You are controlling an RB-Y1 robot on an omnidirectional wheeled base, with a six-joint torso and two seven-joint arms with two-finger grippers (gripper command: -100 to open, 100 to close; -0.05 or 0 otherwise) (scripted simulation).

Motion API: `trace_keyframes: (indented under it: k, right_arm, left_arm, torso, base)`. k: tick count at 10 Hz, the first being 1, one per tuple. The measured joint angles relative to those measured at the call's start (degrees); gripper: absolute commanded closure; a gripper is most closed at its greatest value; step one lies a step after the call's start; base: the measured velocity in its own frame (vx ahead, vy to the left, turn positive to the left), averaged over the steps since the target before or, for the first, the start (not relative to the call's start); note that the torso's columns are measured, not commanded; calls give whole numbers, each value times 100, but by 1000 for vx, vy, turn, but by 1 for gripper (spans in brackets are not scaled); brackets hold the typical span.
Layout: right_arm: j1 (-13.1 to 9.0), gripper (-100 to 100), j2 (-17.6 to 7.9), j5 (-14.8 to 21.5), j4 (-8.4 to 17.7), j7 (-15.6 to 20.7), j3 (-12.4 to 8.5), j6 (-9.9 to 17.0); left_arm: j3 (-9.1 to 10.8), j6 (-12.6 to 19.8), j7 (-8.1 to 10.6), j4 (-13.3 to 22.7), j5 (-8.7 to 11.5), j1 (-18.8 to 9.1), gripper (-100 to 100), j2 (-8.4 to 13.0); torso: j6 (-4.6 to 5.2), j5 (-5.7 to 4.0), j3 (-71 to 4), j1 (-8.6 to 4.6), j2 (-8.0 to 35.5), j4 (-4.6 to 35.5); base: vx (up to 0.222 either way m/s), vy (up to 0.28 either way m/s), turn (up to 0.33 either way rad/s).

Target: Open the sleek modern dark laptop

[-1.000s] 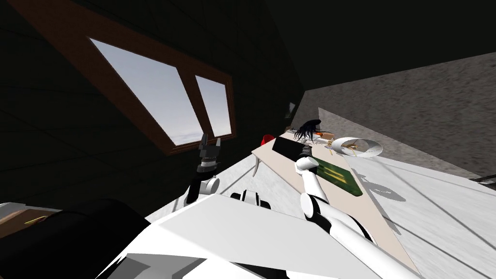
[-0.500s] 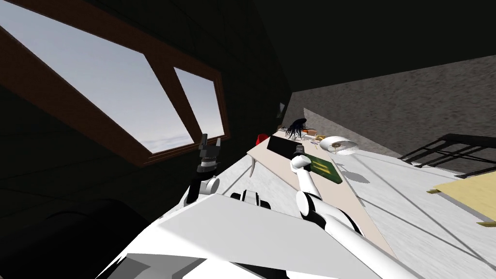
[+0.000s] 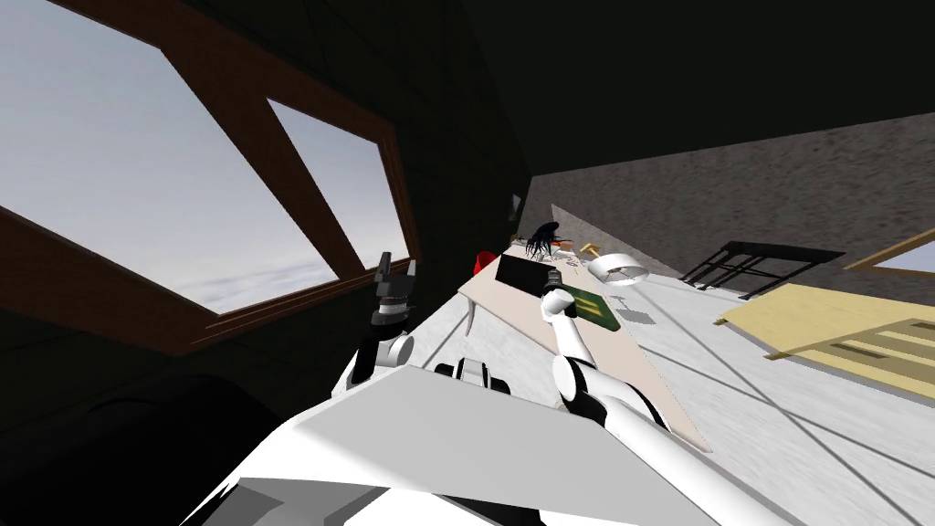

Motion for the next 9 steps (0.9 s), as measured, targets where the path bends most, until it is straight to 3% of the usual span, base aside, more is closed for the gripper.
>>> trace_keyframes:
  k: [1, 3, 4, 5, 6, 8, 9]
  right_arm:
    - [1, 100, -3, 146, 12, -161, 6, 11]
    - [-165, 100, 8, 822, 328, -951, 233, 144]
    - [-208, 100, 180, 847, 244, -944, 147, 354]
    - [-245, 100, 279, 980, 252, -999, 203, 444]
    - [-258, 100, 280, 1152, 294, -1156, 263, 434]
    - [-397, 100, 313, 1505, 501, -1553, 456, 448]
    - [-432, 100, 411, 1635, 484, -1636, 385, 575]
  left_arm:
    - [0, 0, 0, 0, 0, 0, 0, 0]
    - [0, 0, 0, 0, 0, 1, 0, 0]
    - [0, 0, 0, 0, 0, 1, 0, 0]
    - [0, 0, 0, 0, 0, 1, 0, 0]
    - [0, 0, 0, 0, 0, 0, 0, 0]
    - [1, 0, 0, 0, 0, 1, 0, 0]
    - [0, 0, 0, 0, 0, 1, 0, 0]
  torso:
    - [2, -2, 4, -6, 6, 2]
    - [3, 3, -8, 11, -13, -3]
    - [1, 6, -10, 20, -17, -4]
    - [7, 2, -5, 5, -8, -3]
    - [-2, -3, 3, -7, 5, 2]
    - [9, 1, -2, 5, -6, 0]
    - [7, 3, -5, 8, -9, -3]
  base:
    - [47, 31, -353]
    - [70, 67, -318]
    - [65, 69, -444]
    - [27, 39, -127]
    - [4, 9, 63]
    - [46, 53, -344]
    - [18, 31, -99]
